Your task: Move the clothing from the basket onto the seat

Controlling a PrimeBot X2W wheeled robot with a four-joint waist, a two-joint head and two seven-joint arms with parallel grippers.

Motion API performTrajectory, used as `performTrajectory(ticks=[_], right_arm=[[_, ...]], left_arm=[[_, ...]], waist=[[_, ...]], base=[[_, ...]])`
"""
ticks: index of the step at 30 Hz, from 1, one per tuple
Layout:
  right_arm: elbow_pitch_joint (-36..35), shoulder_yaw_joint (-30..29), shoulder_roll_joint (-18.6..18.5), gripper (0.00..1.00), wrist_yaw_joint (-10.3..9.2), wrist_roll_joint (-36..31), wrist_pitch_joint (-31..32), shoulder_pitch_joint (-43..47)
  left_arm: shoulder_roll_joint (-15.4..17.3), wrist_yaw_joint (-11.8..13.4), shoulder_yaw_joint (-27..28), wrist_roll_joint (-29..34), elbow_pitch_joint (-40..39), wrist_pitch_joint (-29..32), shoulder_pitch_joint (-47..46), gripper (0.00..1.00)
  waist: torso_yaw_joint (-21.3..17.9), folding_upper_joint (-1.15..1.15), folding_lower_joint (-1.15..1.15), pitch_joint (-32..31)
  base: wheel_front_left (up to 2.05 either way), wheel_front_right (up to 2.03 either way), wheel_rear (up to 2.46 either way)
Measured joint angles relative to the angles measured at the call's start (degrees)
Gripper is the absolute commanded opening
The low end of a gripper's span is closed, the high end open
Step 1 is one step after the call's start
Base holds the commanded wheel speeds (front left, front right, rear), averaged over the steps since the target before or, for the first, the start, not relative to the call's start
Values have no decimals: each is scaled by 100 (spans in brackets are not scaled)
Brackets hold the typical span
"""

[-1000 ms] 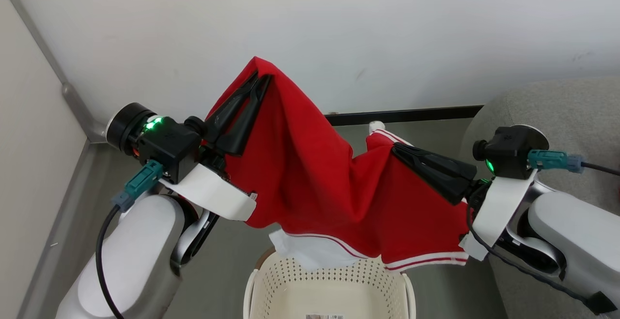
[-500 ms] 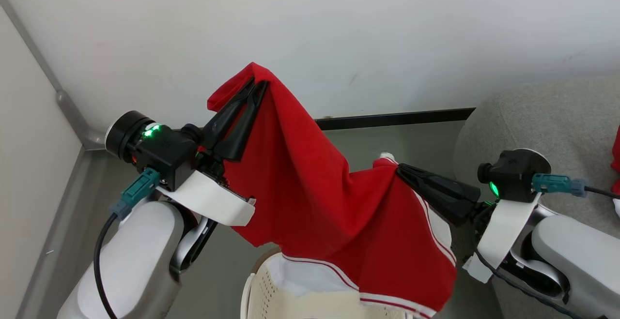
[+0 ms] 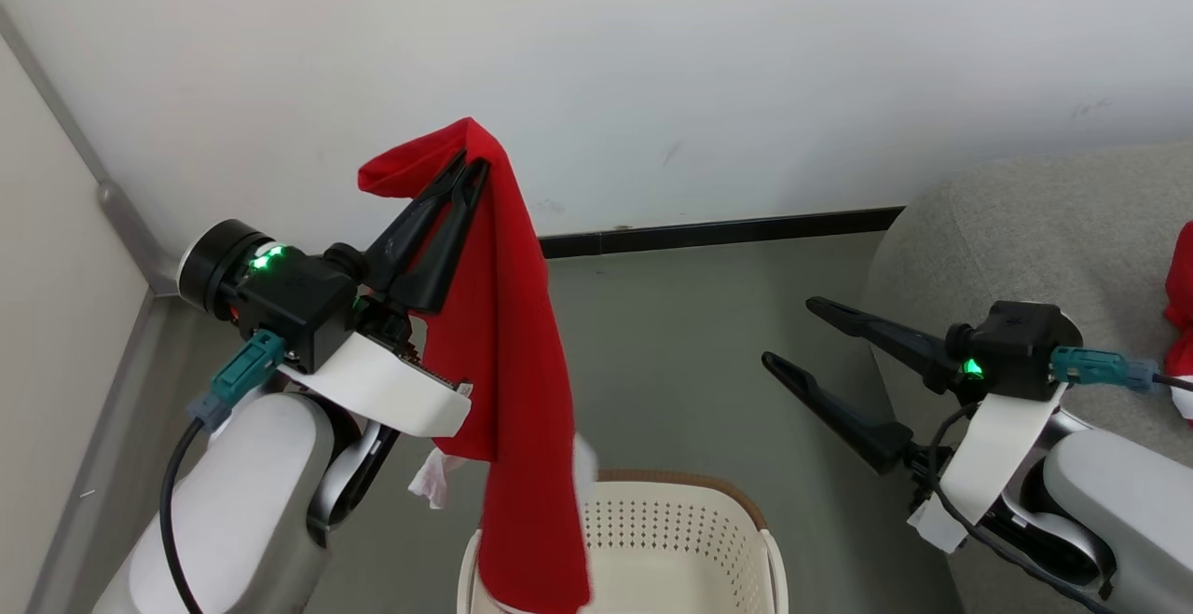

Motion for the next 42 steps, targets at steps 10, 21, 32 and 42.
performTrajectory(ticks=[10,21,32,42], right_arm=[[-47,-367,-225,100,0,-51,0,353],[-149,-989,-514,100,-1,-75,1,995],[-148,-2528,-441,100,-1,-327,1,1829],[-255,-3543,31,100,-1,-686,0,2572]], left_arm=[[51,21,74,0,-5,0,1,0],[207,71,237,-1,-3,-1,28,0],[301,127,290,-1,-21,-7,156,0],[377,143,333,-3,-29,13,269,0]], waist=[[-124,0,0,8],[-350,0,0,13],[-610,0,0,-2],[-732,0,0,-33]], base=[[0,0,0],[0,0,0],[0,0,0],[0,0,0]])
